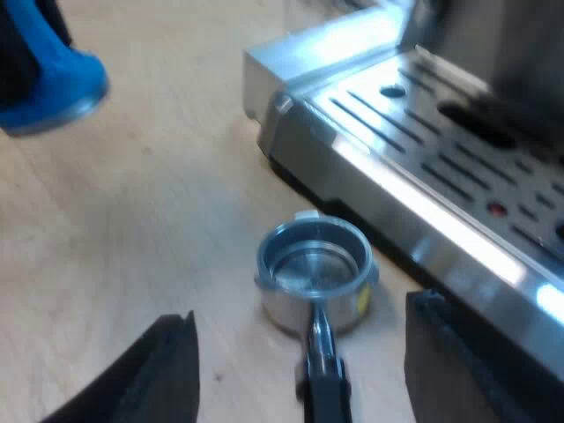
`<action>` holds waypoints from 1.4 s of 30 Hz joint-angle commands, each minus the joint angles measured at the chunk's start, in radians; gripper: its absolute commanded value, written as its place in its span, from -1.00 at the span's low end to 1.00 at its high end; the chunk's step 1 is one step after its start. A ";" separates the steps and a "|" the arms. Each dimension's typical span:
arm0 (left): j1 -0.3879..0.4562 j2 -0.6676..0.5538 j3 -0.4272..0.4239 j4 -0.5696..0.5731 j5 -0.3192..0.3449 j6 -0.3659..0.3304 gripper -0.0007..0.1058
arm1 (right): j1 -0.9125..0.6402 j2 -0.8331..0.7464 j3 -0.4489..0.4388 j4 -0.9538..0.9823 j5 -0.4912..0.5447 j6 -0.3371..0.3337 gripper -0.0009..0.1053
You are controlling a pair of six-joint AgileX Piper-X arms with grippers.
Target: Grind coffee beans and then tamp
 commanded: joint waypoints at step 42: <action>-0.113 0.133 -0.121 -0.046 0.012 0.020 -0.98 | 0.000 -0.003 0.093 -0.105 0.038 0.035 0.03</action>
